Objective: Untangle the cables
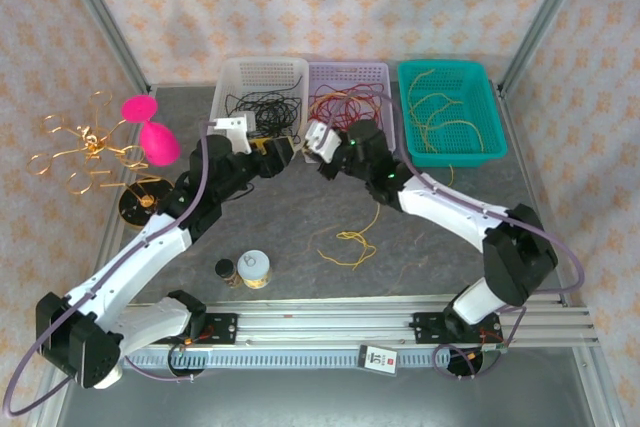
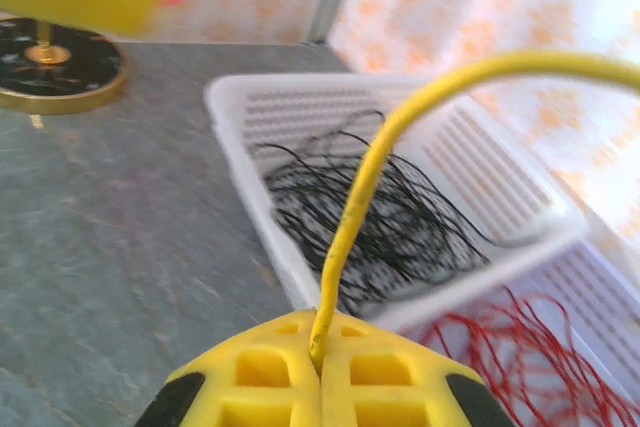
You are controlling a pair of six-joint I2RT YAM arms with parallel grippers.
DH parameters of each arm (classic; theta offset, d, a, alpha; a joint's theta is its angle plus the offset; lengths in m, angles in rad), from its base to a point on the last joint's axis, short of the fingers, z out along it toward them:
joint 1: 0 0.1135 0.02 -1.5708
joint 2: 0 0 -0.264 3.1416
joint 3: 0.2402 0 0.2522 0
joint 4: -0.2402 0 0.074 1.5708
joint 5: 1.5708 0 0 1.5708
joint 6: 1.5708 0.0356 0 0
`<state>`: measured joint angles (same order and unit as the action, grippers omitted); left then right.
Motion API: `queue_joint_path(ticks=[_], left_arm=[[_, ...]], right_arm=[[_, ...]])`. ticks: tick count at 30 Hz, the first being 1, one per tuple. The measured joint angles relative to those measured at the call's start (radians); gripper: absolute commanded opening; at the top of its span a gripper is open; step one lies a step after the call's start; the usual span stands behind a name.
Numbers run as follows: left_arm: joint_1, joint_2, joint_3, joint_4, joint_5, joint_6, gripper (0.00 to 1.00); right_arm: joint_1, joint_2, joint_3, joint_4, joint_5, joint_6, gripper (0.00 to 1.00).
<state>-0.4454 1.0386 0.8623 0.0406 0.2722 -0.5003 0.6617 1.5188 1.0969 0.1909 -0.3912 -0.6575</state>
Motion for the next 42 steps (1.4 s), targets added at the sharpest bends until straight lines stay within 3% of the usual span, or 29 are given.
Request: queue_joint_path(ticks=[9,13,23,31,42], left_arm=[[0.000,-0.088,-0.060,0.054,-0.026,0.008,0.59],[0.000,-0.088,-0.097,0.052,-0.026,0.011,0.58],[0.000,-0.097,-0.130,0.037,-0.042,0.011,0.58],[0.000,-0.099,-0.150,0.032,-0.045,0.011,0.58],[0.000,-0.041,-0.153,0.053,-0.043,0.011,0.57]], right_arm=[[-0.374,-0.028,0.144,-0.079,0.075,0.242,0.00],[-0.484,0.071,0.284,-0.075,0.093,0.385,0.00],[-0.586,0.465,0.639,-0.187,0.078,0.727,0.00],[-0.702,0.551,0.650,-0.203,0.035,0.933,0.00],[-0.706,0.672,0.669,-0.145,0.037,1.009,0.00]])
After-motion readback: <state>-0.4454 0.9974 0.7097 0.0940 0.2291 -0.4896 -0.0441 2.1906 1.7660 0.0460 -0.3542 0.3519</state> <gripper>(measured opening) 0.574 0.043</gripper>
